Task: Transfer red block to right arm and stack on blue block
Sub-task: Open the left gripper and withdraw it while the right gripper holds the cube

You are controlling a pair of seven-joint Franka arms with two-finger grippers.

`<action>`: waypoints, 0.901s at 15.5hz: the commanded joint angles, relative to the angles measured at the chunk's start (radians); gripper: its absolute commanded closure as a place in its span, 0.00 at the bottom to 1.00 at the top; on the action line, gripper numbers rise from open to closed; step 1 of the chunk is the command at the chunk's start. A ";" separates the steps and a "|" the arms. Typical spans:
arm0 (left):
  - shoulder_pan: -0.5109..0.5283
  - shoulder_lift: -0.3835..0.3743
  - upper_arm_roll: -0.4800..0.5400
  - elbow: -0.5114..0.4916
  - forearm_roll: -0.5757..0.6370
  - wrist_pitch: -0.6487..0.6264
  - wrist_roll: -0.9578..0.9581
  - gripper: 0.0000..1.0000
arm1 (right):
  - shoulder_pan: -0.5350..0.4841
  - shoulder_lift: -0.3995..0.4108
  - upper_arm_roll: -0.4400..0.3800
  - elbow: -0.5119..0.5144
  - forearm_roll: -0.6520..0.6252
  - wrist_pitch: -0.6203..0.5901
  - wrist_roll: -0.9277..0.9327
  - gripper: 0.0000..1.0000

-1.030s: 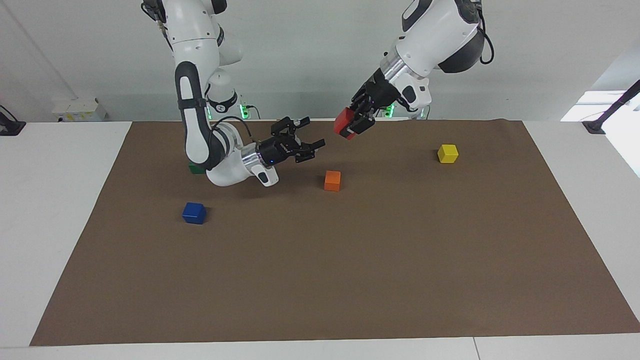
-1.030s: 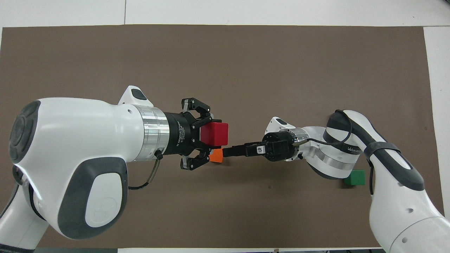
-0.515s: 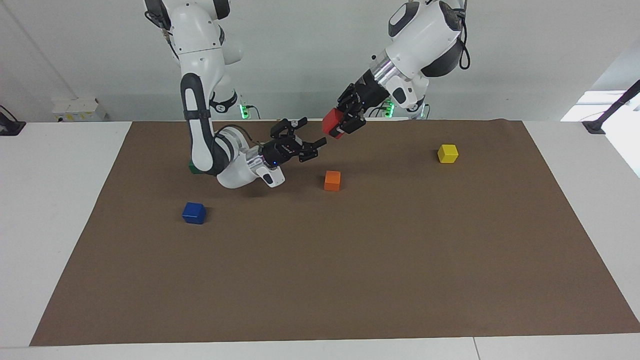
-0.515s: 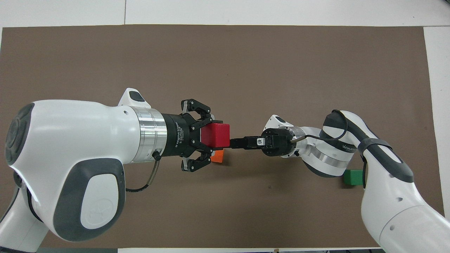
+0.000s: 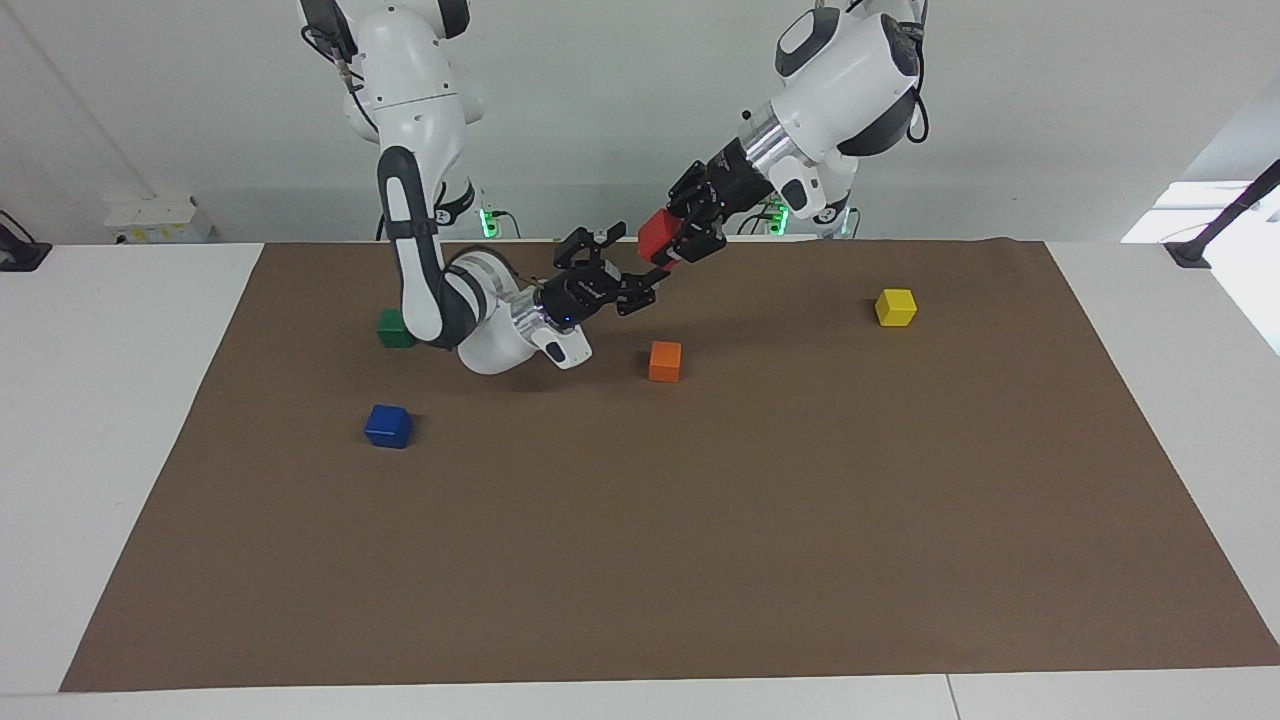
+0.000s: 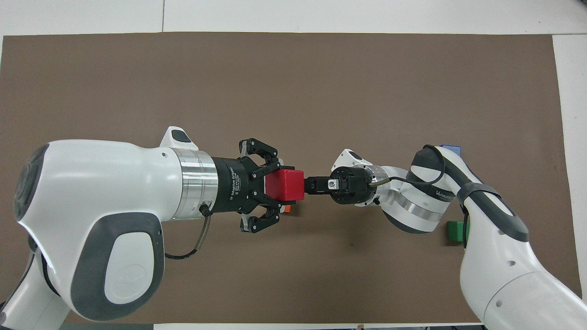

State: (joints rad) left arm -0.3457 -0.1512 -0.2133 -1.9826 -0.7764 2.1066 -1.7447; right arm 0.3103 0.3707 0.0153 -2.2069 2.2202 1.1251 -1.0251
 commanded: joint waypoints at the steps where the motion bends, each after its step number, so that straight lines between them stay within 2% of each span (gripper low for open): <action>1: -0.019 -0.042 0.014 -0.048 -0.052 0.020 -0.010 1.00 | 0.052 0.017 0.005 0.015 0.091 -0.015 0.007 0.00; 8: -0.019 -0.044 0.015 -0.050 -0.075 0.023 -0.009 1.00 | 0.055 0.017 0.005 0.021 0.090 0.008 0.014 0.00; 9: -0.019 -0.044 0.015 -0.050 -0.075 0.021 -0.009 1.00 | 0.056 0.017 0.005 0.021 0.090 0.009 0.016 0.04; 12: -0.019 -0.044 0.015 -0.050 -0.075 0.021 -0.009 1.00 | 0.067 0.017 0.005 0.021 0.096 0.012 0.003 0.25; 13: -0.019 -0.044 0.015 -0.050 -0.075 0.021 -0.009 1.00 | 0.073 0.017 0.005 0.021 0.098 0.009 -0.003 0.37; 14: -0.019 -0.044 0.015 -0.050 -0.075 0.021 -0.010 1.00 | 0.072 0.019 0.005 0.021 0.098 0.007 -0.012 0.64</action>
State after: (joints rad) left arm -0.3474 -0.1589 -0.2120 -1.9948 -0.8178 2.1067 -1.7467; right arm 0.3745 0.3766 0.0163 -2.2009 2.2959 1.1246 -1.0243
